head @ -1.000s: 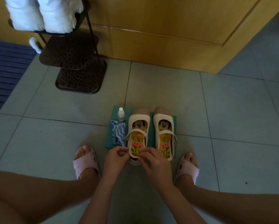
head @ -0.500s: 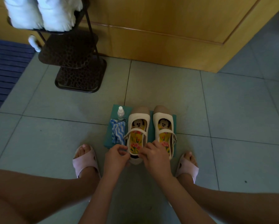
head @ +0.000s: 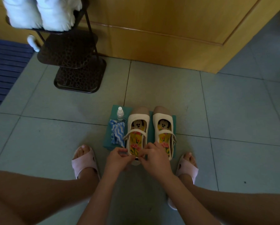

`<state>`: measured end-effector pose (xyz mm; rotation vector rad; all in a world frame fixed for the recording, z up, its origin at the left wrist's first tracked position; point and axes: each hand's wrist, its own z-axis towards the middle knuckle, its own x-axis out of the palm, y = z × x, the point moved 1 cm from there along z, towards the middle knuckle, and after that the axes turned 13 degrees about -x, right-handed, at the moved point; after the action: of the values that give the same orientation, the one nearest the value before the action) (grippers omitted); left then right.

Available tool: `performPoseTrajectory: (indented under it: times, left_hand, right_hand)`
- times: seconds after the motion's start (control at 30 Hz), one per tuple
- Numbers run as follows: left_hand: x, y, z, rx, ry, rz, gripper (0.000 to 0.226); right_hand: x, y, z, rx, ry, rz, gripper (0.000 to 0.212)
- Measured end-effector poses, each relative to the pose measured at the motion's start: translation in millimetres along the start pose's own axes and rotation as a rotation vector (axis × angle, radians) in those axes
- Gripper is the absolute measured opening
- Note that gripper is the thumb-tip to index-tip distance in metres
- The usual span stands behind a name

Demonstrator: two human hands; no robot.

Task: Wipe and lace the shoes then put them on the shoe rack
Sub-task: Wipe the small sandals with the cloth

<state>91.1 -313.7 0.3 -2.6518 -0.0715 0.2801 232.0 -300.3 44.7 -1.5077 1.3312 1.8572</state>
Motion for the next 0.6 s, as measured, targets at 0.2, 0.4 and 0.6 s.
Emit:
performPoseTrajectory:
  times: [0.2, 0.4, 0.6]
  left_hand:
    - [8.3, -3.8, 2.0, -0.032, -0.052, 0.020, 0.035]
    - [8.1, -12.2, 5.0, -0.071, -0.052, 0.094, 0.033]
    - [4.6, -11.2, 4.8, -0.058, -0.030, 0.075, 0.030]
  right_hand:
    - [7.5, -2.7, -12.3, 0.000, -0.064, 0.029, 0.008]
    - [2.4, 6.0, -20.2, 0.250, -0.141, 0.330, 0.023]
    - [18.5, 19.2, -9.4, 0.707, -0.127, 0.698, 0.024]
